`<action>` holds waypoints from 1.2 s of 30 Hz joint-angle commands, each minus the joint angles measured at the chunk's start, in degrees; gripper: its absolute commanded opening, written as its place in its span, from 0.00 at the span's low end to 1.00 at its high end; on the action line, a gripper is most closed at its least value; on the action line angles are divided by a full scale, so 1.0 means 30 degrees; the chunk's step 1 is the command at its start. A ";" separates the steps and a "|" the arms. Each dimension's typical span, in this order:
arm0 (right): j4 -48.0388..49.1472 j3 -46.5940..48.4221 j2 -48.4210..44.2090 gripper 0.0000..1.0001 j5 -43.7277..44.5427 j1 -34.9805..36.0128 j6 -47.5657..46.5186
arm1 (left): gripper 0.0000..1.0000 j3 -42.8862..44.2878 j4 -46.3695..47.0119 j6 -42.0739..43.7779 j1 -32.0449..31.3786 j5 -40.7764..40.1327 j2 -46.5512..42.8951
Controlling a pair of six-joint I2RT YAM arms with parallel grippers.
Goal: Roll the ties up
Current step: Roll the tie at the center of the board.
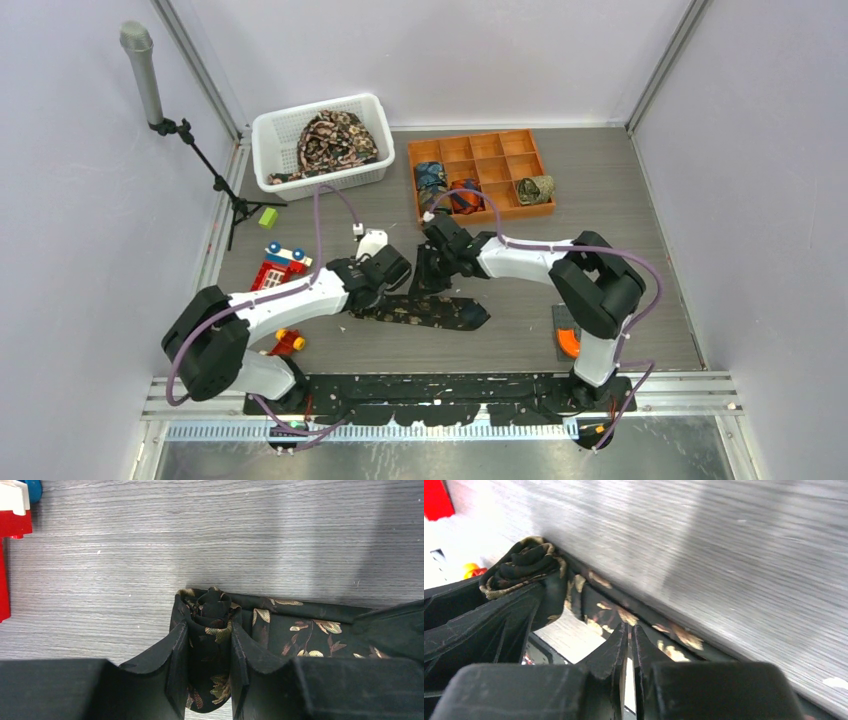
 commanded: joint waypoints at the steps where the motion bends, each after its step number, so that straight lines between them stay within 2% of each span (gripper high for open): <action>1: 0.0078 -0.0755 -0.2109 0.13 0.0711 -0.0993 -0.0440 | 0.02 0.0591 -0.0147 -0.0651 -0.0694 -0.0805 0.1088; 11: -0.0182 -0.1686 -0.3664 0.13 0.1022 -0.2065 -0.0610 | 0.03 0.1827 -0.0307 -0.0958 -0.2338 -0.1391 0.3479; 13: -0.0169 -0.1739 -0.3746 0.13 0.1022 -0.2121 -0.0597 | 0.07 0.2110 -0.0420 -0.1055 -0.2577 -0.1399 0.3948; 16: -0.0184 -0.1776 -0.3790 0.13 0.0994 -0.2171 -0.0611 | 0.21 0.2370 -0.0531 -0.1164 -0.2928 -0.1510 0.4358; 21: -0.0176 -0.1785 -0.3752 0.13 0.0996 -0.2208 -0.0632 | 0.35 0.2814 -0.0897 -0.1211 -0.3232 -0.1571 0.4376; 36: -0.0052 -0.1745 -0.3412 0.13 0.0768 -0.2188 -0.0449 | 0.50 0.3866 -0.2033 -0.0791 -0.3335 -0.0869 0.2977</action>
